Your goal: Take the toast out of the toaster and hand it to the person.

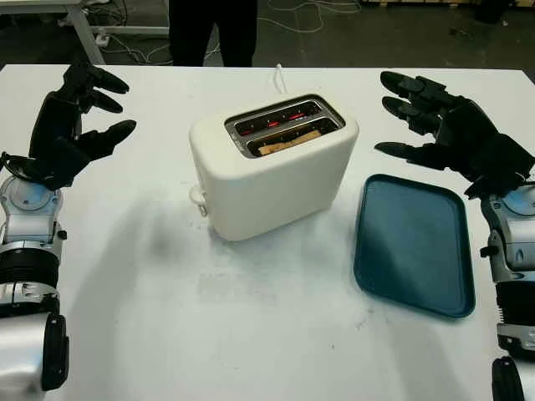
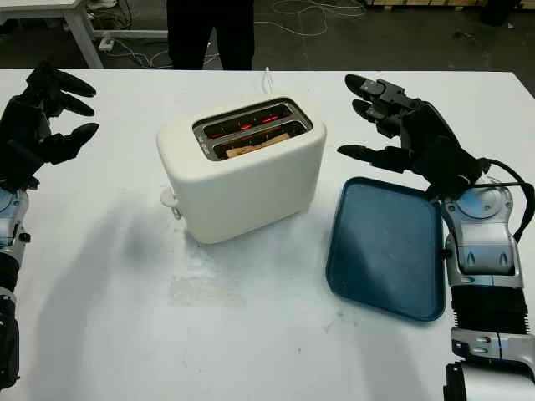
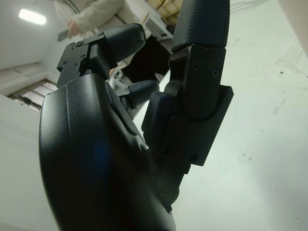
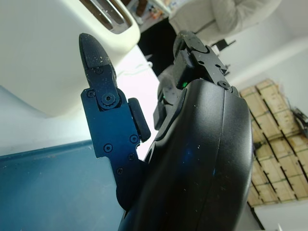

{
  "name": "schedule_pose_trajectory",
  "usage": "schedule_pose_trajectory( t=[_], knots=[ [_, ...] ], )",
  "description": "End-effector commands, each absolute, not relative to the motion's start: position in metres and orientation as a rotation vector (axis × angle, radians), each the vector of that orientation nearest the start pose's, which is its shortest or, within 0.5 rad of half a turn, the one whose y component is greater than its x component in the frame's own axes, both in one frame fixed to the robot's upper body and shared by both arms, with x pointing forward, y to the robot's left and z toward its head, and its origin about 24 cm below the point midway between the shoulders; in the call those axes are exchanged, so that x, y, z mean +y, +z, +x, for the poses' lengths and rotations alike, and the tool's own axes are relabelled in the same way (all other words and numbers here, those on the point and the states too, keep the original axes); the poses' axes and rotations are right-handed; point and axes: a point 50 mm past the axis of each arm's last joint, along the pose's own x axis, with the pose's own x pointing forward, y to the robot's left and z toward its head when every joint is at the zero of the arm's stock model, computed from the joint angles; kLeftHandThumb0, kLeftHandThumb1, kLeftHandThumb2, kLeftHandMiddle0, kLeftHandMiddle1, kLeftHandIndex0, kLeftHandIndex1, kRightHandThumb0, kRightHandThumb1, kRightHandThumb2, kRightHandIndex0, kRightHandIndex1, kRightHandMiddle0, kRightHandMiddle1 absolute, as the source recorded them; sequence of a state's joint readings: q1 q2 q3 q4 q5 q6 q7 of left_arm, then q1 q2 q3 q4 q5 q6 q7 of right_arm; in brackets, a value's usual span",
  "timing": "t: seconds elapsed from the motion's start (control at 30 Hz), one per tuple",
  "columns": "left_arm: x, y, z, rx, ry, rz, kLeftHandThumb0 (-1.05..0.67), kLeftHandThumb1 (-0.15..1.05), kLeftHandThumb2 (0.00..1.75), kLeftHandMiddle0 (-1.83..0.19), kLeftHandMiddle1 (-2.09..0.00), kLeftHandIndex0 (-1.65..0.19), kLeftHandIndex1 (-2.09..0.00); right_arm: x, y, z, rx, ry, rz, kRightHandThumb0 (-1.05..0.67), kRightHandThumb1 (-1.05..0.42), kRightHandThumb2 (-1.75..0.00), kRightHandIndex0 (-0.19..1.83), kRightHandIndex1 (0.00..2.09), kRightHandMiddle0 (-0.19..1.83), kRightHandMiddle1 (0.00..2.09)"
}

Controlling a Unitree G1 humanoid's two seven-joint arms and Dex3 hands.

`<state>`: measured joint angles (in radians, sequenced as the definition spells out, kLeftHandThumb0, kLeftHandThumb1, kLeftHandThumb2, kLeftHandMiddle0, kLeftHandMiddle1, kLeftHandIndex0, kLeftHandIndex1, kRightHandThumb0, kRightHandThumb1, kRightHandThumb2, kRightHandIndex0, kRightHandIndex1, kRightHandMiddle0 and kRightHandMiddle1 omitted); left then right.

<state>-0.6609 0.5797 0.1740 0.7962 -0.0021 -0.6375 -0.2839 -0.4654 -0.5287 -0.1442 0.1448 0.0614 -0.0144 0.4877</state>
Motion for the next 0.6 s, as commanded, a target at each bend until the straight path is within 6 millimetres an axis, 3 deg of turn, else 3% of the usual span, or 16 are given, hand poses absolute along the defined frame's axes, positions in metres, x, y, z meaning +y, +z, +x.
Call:
schedule_pose_trajectory(
  t=[0.0, 0.57],
  knots=[
    [0.2809, 0.173, 0.3402, -0.492, -0.067, 0.56, -1.05, 0.92, 0.33, 0.0, -1.66, -0.02, -1.55, -0.2325, 0.1832, 0.3197, -0.302, 0.328, -0.507, -0.49, -0.83, 0.0, 0.28, 0.01, 0.29, 0.0],
    [0.2814, 0.1723, 0.3398, -0.487, -0.076, 0.563, -1.05, 0.92, 0.33, 0.0, -1.66, 0.0, -1.57, -0.2316, 0.1824, 0.3205, -0.298, 0.331, -0.51, -0.49, -0.84, 0.0, 0.29, 0.01, 0.29, 0.0]
  ],
)
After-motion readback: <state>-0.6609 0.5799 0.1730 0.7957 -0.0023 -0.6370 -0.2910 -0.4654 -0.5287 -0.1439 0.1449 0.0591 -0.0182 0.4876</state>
